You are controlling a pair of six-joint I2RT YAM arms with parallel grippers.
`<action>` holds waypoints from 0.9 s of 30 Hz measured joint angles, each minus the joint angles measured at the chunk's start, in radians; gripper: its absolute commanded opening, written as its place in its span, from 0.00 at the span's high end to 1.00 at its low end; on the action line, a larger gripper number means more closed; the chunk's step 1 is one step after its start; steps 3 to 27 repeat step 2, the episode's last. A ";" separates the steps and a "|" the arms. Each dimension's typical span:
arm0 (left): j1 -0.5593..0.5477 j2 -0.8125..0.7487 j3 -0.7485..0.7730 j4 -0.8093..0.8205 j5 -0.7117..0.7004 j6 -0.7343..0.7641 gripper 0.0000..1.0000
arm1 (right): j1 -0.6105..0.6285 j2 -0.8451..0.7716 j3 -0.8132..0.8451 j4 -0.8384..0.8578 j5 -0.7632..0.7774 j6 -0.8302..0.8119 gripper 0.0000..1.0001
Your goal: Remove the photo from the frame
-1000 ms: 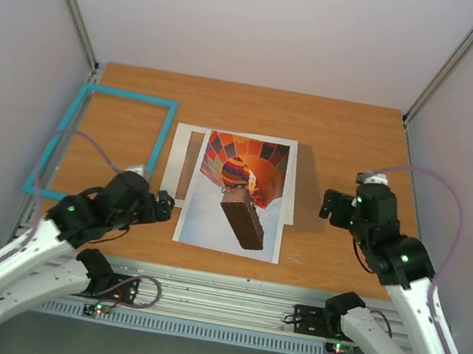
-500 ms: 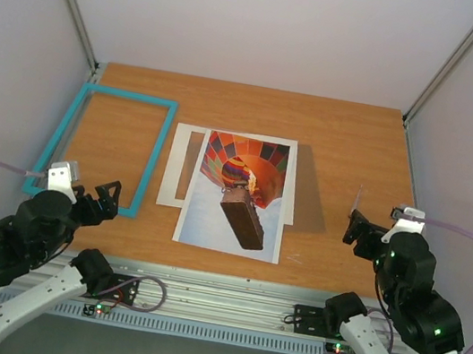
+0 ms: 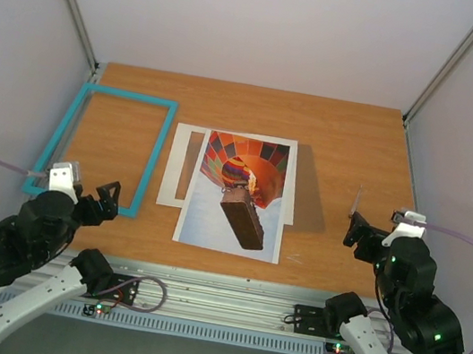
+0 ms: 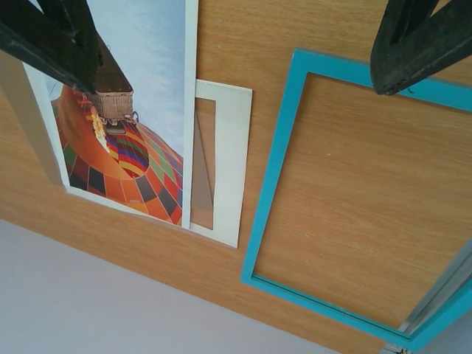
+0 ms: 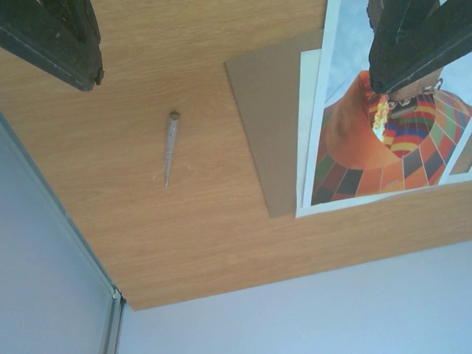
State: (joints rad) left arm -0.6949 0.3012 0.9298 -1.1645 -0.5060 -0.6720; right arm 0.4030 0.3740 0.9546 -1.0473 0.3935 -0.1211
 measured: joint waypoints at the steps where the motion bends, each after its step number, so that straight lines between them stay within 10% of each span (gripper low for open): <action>1: 0.000 0.002 0.000 0.000 0.000 0.000 0.01 | 0.000 -0.002 0.000 0.000 0.000 0.000 0.02; 27: 0.000 0.002 0.000 0.000 0.000 0.000 0.01 | 0.000 -0.004 -0.002 0.000 0.000 0.000 0.02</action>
